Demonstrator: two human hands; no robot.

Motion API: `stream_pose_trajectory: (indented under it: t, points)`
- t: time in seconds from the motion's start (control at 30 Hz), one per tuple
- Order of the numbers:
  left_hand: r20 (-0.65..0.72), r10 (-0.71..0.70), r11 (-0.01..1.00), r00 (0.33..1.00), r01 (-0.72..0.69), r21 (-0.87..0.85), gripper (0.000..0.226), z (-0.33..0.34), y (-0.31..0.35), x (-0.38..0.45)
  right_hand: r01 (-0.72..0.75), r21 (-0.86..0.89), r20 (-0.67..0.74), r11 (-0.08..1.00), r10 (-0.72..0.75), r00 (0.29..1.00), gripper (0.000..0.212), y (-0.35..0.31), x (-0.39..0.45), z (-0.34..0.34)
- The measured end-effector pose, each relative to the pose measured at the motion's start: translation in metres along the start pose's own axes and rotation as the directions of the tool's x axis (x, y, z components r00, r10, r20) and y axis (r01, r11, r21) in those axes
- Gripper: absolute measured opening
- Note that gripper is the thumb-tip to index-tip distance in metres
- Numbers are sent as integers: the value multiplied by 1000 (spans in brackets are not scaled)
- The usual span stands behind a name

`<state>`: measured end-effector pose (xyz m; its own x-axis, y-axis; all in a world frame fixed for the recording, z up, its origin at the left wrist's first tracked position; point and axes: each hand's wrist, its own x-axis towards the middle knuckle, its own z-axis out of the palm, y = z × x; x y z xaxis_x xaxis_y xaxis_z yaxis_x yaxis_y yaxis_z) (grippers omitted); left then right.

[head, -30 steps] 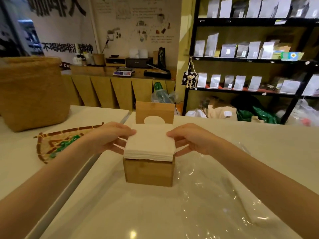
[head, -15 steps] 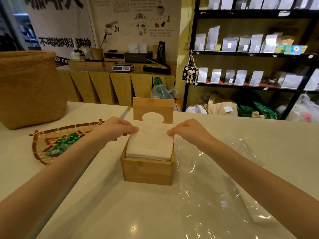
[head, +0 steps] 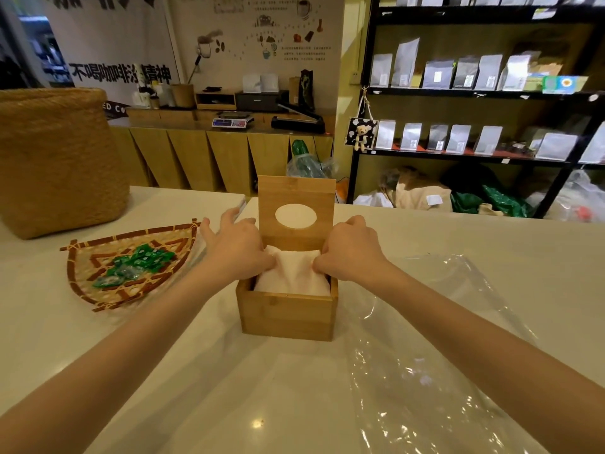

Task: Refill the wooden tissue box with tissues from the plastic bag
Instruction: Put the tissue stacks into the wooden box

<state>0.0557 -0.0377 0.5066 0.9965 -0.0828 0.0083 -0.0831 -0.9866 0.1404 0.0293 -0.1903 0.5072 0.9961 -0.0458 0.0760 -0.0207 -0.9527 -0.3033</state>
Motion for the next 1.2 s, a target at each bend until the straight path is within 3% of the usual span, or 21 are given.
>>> stream_pose_trajectory:
  t: [0.1, 0.2, 0.27, 0.47, 0.57, 0.63, 0.7, 0.77, 0.83, 1.0, 1.2]
  points:
    - [-1, 6, 998, 1000, -6, 66, 28, 5, 1, 0, -13, -101, 23, 995, 15, 1000, 26, -4, -4, 3]
    - [-15, 12, 989, 1000, -10, 148, 35, 9, 4, 0, 0, -215, 17, 977, 3, 1000, 8, -12, -6, 6]
    - [-25, 14, 978, 1000, -9, 208, 32, 12, 8, 0, -14, -282, 30, 959, 23, 999, 12, -16, -5, 8]
    - [-172, 33, 921, 984, 37, 388, 24, 22, 14, -7, -21, -454, -51, 891, -2, 999, 16, -23, -6, 14]
    - [-196, 30, 926, 980, 47, 376, 23, 20, 11, -7, -21, -432, -80, 902, -16, 997, 17, -22, -10, 14]
    - [-128, 16, 948, 992, 26, 319, 20, 17, 5, -4, -39, -322, -37, 946, 28, 999, 19, -20, -9, 10]
    - [-3, 9, 958, 1000, -8, 286, 25, 16, 1, -2, -72, -231, 116, 970, 101, 988, 27, -18, -7, 5]
    - [100, 11, 959, 995, -38, 281, 30, 15, 0, -2, -91, -242, 280, 966, 159, 947, 39, -17, -4, 3]
    - [137, 6, 953, 991, -48, 301, 31, 15, 2, -1, -90, -283, 354, 955, 192, 915, 46, -17, -2, 3]
    - [154, -4, 928, 988, -54, 369, 33, 16, 5, 2, -17, -502, 335, 865, 212, 918, 47, -23, 1, 8]
    - [204, 2, 922, 979, -81, 380, 37, 15, 5, 3, 31, -595, 366, 803, 237, 900, 47, -26, 5, 9]
